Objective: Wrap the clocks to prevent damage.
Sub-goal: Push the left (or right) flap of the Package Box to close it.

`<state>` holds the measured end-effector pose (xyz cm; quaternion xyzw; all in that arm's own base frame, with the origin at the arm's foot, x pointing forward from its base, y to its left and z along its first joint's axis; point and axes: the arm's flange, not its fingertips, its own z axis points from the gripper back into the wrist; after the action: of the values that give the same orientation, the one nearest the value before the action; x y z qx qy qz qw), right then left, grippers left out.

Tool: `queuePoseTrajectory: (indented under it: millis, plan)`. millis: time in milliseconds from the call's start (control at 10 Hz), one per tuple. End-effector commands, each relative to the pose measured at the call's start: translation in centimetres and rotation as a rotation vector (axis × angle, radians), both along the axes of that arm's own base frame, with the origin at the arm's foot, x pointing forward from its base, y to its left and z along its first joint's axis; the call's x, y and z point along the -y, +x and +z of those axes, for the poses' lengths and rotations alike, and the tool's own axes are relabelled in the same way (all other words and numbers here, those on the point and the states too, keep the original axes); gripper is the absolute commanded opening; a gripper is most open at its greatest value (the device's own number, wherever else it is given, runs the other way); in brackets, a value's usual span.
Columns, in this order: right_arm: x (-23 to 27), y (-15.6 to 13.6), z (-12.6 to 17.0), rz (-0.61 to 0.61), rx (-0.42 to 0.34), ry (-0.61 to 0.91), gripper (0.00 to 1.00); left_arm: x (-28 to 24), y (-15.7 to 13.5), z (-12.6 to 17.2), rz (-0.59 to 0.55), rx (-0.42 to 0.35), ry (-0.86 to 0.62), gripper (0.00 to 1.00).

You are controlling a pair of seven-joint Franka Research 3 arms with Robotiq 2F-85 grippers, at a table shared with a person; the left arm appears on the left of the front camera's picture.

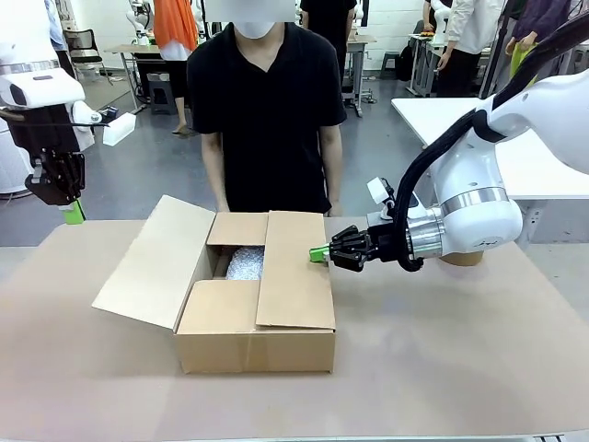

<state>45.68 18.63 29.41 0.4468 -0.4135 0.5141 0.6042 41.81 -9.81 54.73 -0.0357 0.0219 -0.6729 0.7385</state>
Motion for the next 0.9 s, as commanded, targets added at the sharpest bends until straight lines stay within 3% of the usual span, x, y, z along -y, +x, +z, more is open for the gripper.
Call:
queuePoseTrajectory:
  millis: [0,500,700,800]
  plan:
    - [-0.1,-0.1,-0.4,-0.004,-0.01,-0.004,0.01,0.0,-0.1,0.0,0.017,0.006,-0.004,0.0]
    - [-0.1,-0.1,-0.4,-0.004,-0.01,-0.004,0.01,0.0,0.0,0.0,0.0,0.0,0.0,0.0]
    - [-0.1,-0.1,-0.4,-0.004,-0.01,-0.004,0.01,-5.2,-1.6,-2.1,-0.048,0.035,-0.341,0.0]
    - [-0.1,-0.1,-0.4,-0.004,-0.01,-0.004,0.01,-7.4,0.6,-2.4,-0.091,0.067,-0.471,0.0]
